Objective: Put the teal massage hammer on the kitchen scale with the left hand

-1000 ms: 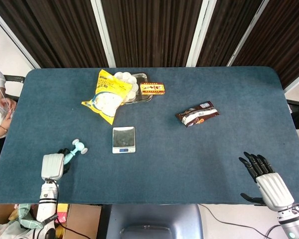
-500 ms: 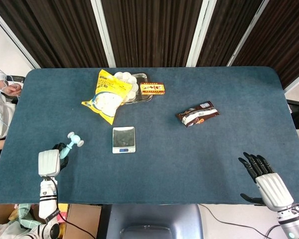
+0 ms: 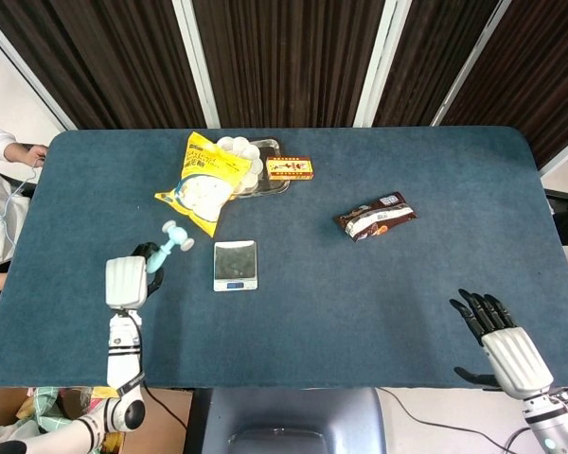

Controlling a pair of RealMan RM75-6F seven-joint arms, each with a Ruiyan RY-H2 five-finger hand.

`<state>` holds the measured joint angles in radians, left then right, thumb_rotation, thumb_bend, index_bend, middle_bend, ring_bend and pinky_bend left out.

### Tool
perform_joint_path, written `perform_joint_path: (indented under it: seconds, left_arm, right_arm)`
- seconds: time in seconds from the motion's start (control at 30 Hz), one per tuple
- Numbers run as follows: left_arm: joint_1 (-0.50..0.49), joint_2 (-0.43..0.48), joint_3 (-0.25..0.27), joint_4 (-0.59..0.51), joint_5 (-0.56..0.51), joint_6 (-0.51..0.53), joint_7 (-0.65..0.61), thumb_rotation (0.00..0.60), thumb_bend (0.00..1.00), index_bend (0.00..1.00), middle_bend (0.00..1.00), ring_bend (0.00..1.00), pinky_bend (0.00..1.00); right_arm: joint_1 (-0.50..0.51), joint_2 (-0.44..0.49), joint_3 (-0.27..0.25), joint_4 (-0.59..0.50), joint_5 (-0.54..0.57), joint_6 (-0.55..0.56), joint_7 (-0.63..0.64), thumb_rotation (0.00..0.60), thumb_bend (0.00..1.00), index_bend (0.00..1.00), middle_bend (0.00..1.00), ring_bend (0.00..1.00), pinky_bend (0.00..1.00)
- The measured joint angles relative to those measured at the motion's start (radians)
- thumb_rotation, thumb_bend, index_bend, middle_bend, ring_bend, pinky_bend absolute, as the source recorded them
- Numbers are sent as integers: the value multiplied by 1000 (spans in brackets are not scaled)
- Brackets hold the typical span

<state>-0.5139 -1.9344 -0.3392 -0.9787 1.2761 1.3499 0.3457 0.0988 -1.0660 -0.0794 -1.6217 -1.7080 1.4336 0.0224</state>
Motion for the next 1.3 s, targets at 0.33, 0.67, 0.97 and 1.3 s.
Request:
perform_joint_path:
  seconds: [0.33, 0.67, 0.97, 1.3]
  left_arm:
    - [-138, -162, -32, 85, -45, -63, 117, 600, 699, 766, 876, 962, 886]
    - [-178, -228, -27, 197, -67, -91, 139, 600, 679, 609, 745, 958, 878]
    - [-178, -209, -9, 140, -53, -83, 120, 600, 569, 385, 602, 945, 868]
    - [-182, -206, -6, 114, -68, -99, 139, 600, 486, 295, 511, 925, 865]
  right_arm:
    - [1, 9, 4, 6, 22, -7, 23, 600, 137, 0, 0, 0, 0]
    - [-7, 28, 7, 9, 31, 8, 56, 600, 137, 0, 0, 0, 0]
    - [-5, 23, 5, 3, 36, -7, 36, 600, 137, 0, 0, 0, 0]
    - [-11, 29, 10, 0, 40, 6, 46, 600, 137, 0, 0, 0, 0]
